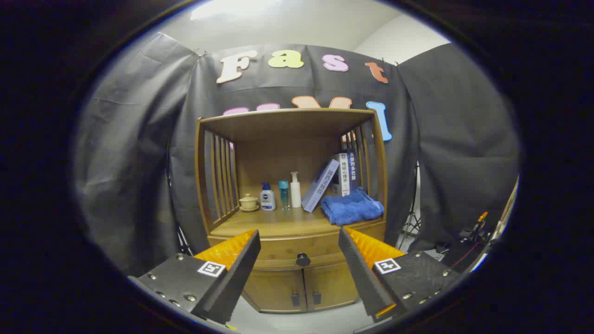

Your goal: Pull open the drawer, take out the items inside it, and place them on the countertop above the cabinet.

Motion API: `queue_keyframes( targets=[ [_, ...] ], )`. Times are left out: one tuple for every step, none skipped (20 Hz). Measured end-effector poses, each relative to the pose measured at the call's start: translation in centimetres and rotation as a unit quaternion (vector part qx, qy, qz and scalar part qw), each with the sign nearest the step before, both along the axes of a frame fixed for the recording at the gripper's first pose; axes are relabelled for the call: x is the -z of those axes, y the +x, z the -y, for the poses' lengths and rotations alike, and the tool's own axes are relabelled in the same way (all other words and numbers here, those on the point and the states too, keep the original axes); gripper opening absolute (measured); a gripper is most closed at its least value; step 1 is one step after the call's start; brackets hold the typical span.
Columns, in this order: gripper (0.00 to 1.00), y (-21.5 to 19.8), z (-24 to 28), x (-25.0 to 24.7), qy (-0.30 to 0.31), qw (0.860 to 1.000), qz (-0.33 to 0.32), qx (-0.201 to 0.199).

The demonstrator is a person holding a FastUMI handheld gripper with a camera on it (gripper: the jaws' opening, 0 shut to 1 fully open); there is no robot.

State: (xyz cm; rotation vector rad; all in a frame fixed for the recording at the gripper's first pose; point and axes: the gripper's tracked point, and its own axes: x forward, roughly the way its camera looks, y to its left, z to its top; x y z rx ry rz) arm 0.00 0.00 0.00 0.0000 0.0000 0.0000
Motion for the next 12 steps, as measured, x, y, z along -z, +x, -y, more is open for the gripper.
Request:
queue_keyframes(
  targets=[
    [1.00,-0.1,0.1,-0.1,-0.001,1.000,0.003,0.001],
    [1.00,0.0,0.1,0.0,-0.001,1.000,0.005,0.004],
    [1.00,0.1,0.2,0.1,-0.003,1.000,0.003,0.004],
    [1.00,0.2,0.1,0.4,-0.003,1.000,0.000,0.002],
    [1.00,0.3,-0.1,0.5,-0.002,1.000,-0.003,-0.001],
    [1.00,0.3,-0.4,1.0,0.000,1.000,-0.009,-0.007],
    [1.00,0.5,-0.6,1.6,0.004,1.000,-0.018,-0.013],
    [1.00,0.4,-0.8,2.3,0.007,0.999,-0.027,-0.018],
    [1.00,0.4,-0.6,2.7,0.007,0.999,-0.030,-0.016],
    [1.00,0.4,-0.5,2.9,0.008,0.999,-0.032,-0.016],
    [1.00,0.4,-0.6,3.0,0.007,0.999,-0.033,-0.018],
    [1.00,0.5,-0.6,3.2,0.005,0.999,-0.034,-0.018]
  ],
)
